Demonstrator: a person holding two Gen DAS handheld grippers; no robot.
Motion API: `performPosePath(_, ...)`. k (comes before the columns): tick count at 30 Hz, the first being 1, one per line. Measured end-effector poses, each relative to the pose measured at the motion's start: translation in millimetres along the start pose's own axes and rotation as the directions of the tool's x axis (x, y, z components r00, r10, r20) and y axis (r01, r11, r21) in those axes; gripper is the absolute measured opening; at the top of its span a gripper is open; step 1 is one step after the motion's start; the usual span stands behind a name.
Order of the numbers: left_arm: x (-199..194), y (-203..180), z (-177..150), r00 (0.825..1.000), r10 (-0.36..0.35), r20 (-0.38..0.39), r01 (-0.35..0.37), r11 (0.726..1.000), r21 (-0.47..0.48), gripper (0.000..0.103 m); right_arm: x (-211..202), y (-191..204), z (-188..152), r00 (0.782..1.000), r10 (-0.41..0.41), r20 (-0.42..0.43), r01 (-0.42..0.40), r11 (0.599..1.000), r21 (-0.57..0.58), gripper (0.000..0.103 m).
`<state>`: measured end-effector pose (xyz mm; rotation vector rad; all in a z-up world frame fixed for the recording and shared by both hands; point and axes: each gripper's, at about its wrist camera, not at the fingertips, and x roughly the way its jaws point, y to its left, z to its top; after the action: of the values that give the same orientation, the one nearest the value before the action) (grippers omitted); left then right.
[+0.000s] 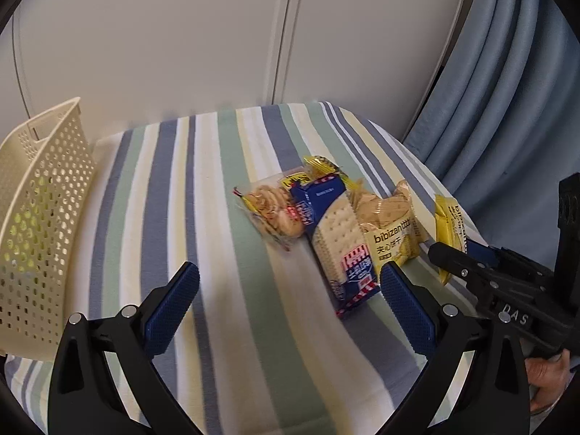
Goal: Organize snacks
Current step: 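Grasp the blue cracker pack with the left tool while the right tool grasps the yellow bibizan packet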
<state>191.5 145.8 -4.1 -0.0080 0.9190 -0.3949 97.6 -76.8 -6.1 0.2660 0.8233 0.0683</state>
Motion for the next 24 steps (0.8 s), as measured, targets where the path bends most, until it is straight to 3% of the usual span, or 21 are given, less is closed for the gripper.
performPosePath(9,44,-26,13,0.998,0.013,-0.065,-0.02,0.994,-0.105,0.1,-12,-19,4,0.999,0.026,0.042,-0.028,0.999,0.046,0.045)
performPosePath(13,58,-30,17,0.995,0.022,-0.097,-0.036,0.99,-0.139,0.085,-16,-23,5,0.998,0.037,0.059,-0.041,0.997,0.065,0.045)
performPosePath(16,67,-29,20,0.992,0.041,-0.116,-0.06,0.984,-0.166,0.084,-19,-25,5,0.996,0.055,0.069,-0.061,0.995,0.079,0.045)
performPosePath(24,82,-37,26,0.979,0.142,-0.144,-0.16,0.98,-0.119,0.084,-25,-25,4,0.994,0.069,0.087,-0.077,0.993,0.089,0.045)
